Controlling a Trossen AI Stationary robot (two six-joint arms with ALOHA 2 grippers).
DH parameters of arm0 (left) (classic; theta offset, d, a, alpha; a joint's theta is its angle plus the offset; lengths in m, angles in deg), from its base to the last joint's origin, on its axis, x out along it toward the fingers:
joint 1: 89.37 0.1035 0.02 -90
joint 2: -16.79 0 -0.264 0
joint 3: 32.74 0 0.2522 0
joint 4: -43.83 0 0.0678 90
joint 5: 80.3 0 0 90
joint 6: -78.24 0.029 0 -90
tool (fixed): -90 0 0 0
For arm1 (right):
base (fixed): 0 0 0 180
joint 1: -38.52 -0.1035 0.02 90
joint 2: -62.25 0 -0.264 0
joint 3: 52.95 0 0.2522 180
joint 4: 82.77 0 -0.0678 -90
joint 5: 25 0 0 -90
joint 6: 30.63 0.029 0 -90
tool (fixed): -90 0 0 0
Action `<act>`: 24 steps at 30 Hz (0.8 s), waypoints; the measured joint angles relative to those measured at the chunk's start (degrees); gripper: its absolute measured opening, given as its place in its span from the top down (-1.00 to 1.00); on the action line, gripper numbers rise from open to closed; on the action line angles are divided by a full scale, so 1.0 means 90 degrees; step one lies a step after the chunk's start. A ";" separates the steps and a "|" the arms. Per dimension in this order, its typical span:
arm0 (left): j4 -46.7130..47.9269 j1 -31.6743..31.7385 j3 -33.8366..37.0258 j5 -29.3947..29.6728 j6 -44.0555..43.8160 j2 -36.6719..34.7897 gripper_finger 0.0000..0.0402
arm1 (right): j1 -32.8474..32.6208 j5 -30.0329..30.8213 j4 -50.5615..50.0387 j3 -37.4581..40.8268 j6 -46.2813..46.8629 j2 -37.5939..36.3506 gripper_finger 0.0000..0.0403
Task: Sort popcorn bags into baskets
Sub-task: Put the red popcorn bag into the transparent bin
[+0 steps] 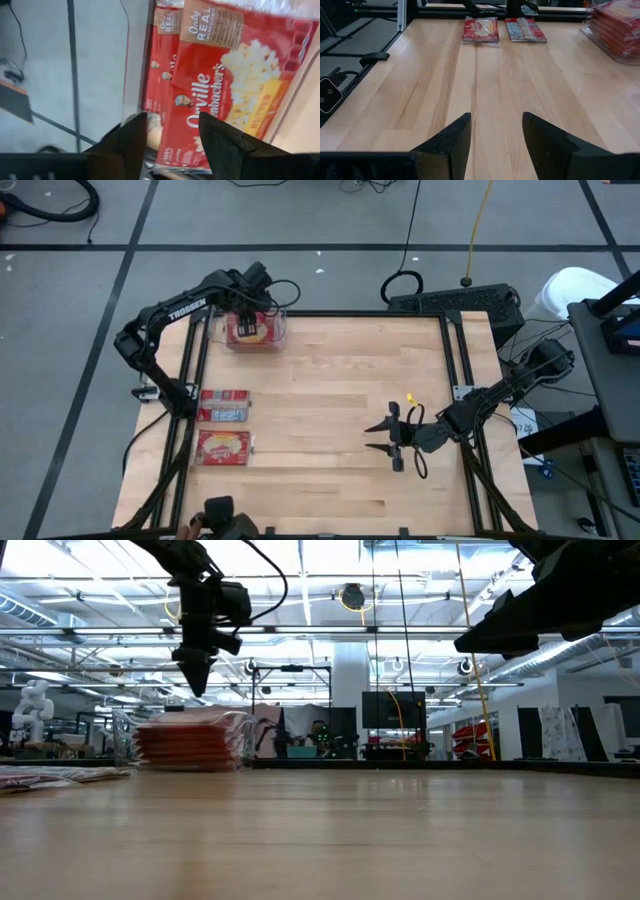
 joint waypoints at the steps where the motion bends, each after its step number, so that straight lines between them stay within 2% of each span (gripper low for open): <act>1: 0.0010 -0.0018 0.0000 -0.0060 -0.0182 0.0000 0.11 | 0.0000 0.0000 0.0000 0.0000 0.0000 0.0000 0.16; 4: 0.0017 -0.0092 0.0070 -0.0271 -0.0808 0.0000 0.21 | 0.0000 0.0000 -0.0006 0.0001 -0.0002 0.0000 0.16; 8: -0.0116 -0.0170 0.0465 -0.0320 -0.1150 -0.0002 0.45 | 0.0000 0.0000 -0.0007 0.0002 0.0000 0.0000 0.16; 12: -0.0839 -0.0162 0.1141 -0.0264 -0.1116 0.0000 0.71 | 0.0000 0.0000 -0.0011 0.0002 0.0055 0.0000 0.16; 16: -0.1749 -0.0167 0.1652 0.0063 -0.1075 -0.0032 0.93 | 0.0000 0.0000 -0.0018 0.0002 0.0066 0.0000 0.16; 19: -0.2159 -0.0162 0.1828 0.0083 -0.1075 -0.0039 0.96 | 0.0000 0.0000 -0.0019 0.0005 0.0066 0.0000 0.16; 24: -0.2387 -0.0124 0.1974 0.0070 -0.1125 -0.0032 0.85 | 0.0000 0.0005 -0.0017 0.0005 0.0066 0.0000 0.16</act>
